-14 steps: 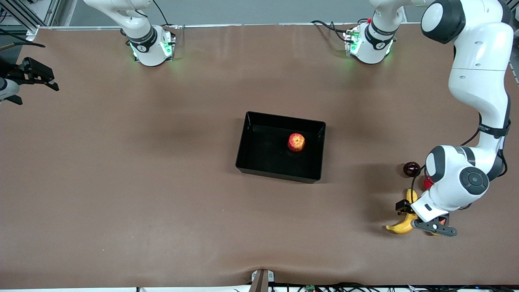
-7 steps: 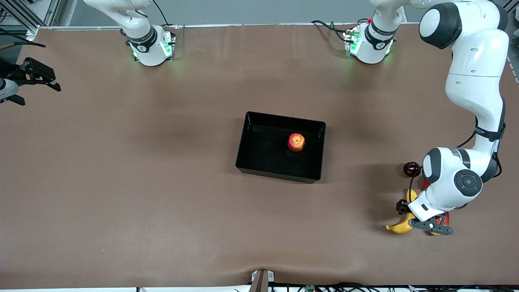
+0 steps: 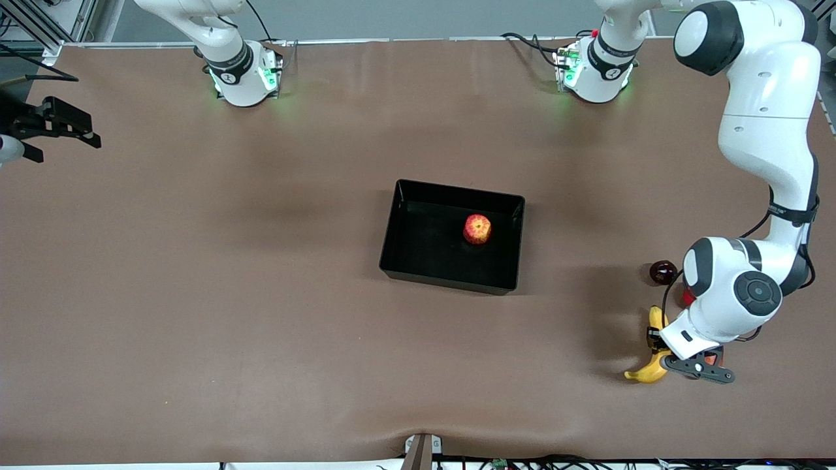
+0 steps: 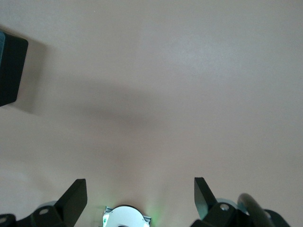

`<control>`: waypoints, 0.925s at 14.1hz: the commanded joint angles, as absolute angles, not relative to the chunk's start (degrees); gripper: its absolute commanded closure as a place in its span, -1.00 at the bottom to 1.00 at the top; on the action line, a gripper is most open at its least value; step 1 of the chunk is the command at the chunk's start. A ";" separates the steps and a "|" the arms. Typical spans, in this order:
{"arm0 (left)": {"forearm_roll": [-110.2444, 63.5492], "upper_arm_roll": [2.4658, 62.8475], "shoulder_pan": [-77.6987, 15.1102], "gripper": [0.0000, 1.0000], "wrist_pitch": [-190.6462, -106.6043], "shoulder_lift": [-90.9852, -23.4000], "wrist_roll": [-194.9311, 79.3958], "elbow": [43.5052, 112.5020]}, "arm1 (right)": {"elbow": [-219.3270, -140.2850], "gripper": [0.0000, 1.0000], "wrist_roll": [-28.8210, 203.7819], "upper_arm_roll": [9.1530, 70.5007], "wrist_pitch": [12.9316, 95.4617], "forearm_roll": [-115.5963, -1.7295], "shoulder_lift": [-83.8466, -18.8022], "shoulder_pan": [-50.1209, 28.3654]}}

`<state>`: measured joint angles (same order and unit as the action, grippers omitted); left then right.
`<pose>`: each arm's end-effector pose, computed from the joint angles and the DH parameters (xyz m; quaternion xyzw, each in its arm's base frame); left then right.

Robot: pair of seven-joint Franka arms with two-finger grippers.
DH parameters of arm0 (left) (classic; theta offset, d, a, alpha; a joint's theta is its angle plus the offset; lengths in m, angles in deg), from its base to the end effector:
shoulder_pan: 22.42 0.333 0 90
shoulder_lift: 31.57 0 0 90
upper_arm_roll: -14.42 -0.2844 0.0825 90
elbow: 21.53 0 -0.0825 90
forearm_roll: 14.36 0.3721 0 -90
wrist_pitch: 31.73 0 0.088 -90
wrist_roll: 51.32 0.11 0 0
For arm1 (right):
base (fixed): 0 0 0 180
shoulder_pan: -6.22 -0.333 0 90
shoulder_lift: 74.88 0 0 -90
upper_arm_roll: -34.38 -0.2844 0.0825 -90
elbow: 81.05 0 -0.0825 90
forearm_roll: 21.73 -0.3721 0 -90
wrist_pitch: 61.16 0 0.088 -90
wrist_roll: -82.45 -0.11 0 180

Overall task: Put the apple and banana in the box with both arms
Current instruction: 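Grasp the yellow banana with the left gripper and lift it, then carry the banana over the box, lower it in and open the left gripper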

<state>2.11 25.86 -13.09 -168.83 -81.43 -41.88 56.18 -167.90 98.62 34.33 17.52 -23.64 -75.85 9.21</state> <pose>0.7225 0.0075 0.2064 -0.9831 0.1540 -0.0906 0.0402 0.5159 -0.0223 0.6077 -0.9910 -0.1172 0.0592 0.0267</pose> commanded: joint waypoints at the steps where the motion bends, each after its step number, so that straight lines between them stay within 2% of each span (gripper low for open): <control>1: 2.70 27.68 -14.24 1.00 -162.00 -76.50 -41.56 56.78 | -168.94 -1.00 97.48 34.64 17.06 -24.54 -76.81 8.86; 8: 2.25 38.75 -14.25 1.00 -148.90 -67.09 -48.74 57.22 | -168.85 -1.00 97.39 34.55 16.98 -24.63 -76.63 8.77; 13: 2.87 50.26 -15.20 1.00 -141.07 -65.41 -70.16 58.79 | -168.68 -1.00 97.39 34.55 16.36 -24.72 -76.63 9.03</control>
